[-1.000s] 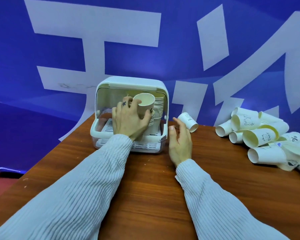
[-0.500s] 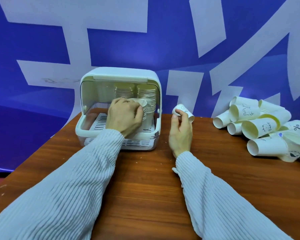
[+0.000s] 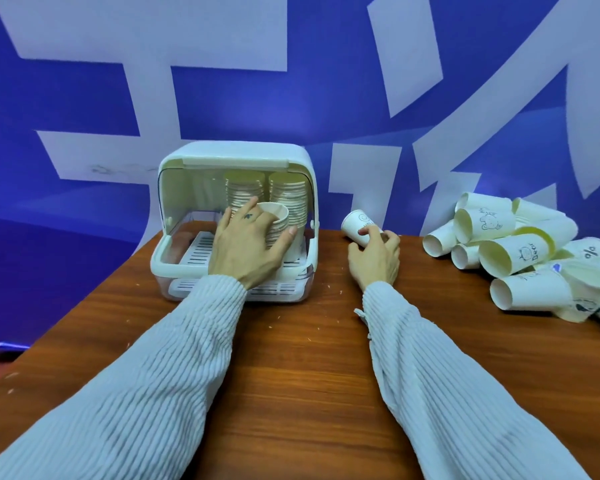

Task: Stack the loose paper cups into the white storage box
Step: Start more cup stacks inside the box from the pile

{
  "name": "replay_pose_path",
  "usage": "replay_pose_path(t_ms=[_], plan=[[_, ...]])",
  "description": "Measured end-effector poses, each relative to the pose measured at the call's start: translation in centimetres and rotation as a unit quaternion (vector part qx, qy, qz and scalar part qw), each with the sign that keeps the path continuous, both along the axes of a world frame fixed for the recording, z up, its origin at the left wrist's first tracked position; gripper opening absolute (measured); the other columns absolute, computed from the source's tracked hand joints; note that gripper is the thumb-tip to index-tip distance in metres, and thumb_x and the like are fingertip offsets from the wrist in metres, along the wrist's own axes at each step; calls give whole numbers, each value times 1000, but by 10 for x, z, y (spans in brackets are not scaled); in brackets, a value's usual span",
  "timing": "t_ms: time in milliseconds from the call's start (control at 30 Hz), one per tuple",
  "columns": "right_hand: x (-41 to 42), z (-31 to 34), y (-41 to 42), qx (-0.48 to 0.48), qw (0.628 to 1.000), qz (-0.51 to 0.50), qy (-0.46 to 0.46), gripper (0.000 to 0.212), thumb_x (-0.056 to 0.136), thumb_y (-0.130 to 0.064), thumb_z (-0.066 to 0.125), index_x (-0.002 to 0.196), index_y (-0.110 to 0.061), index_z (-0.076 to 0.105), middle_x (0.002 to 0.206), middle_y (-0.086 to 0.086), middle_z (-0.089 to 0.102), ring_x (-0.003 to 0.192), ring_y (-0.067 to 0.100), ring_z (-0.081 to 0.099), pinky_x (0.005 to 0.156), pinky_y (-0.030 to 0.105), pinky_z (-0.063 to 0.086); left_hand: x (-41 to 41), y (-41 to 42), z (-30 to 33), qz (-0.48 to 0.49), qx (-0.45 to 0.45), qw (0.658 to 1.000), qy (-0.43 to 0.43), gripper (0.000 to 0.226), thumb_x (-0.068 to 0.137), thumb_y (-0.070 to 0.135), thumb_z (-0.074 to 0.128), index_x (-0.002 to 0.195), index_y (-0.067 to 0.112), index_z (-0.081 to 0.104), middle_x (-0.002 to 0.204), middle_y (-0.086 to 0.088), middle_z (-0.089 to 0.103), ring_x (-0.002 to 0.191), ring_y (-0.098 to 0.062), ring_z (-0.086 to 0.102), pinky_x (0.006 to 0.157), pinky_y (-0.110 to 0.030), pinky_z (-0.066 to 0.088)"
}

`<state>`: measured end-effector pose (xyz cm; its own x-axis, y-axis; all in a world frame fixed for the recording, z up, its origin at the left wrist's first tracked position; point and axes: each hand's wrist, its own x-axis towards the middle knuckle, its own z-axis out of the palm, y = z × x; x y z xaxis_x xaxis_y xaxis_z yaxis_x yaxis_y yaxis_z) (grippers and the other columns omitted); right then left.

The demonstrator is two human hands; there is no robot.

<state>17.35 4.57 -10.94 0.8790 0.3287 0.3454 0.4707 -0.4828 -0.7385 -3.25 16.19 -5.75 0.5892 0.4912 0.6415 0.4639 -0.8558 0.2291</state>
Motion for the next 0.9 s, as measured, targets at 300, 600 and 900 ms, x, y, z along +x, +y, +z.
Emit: replay_pose_path(t_ms=[300, 600, 900], plan=[[27, -7, 21, -105, 994, -10, -39, 73, 98, -28, 66, 159, -28, 25, 165, 13, 23, 148, 38, 32, 120, 49, 32, 0, -2, -2, -3, 6, 999, -46, 61, 95, 70, 33, 119, 25, 68, 133, 1, 67, 148, -16, 36, 115, -51, 35], [7, -5, 1, -40, 997, -25, -55, 62, 93, -13, 66, 146, -25, 37, 142, 14, 43, 123, 35, 51, 96, 46, 50, -3, -20, -4, -10, 63, 989, -134, 57, 96, 57, 48, 138, 19, 58, 148, -1, 54, 152, -23, 27, 124, -53, 16], [-59, 17, -94, 311, 941, 71, 118, 54, 90, -20, 69, 137, -30, 45, 126, -4, 63, 114, 14, 64, 98, 34, 53, 43, -114, -23, -214, -181, 948, -148, 75, 88, 47, 67, 151, 16, 41, 155, -9, 39, 146, -23, 35, 120, -39, 30]])
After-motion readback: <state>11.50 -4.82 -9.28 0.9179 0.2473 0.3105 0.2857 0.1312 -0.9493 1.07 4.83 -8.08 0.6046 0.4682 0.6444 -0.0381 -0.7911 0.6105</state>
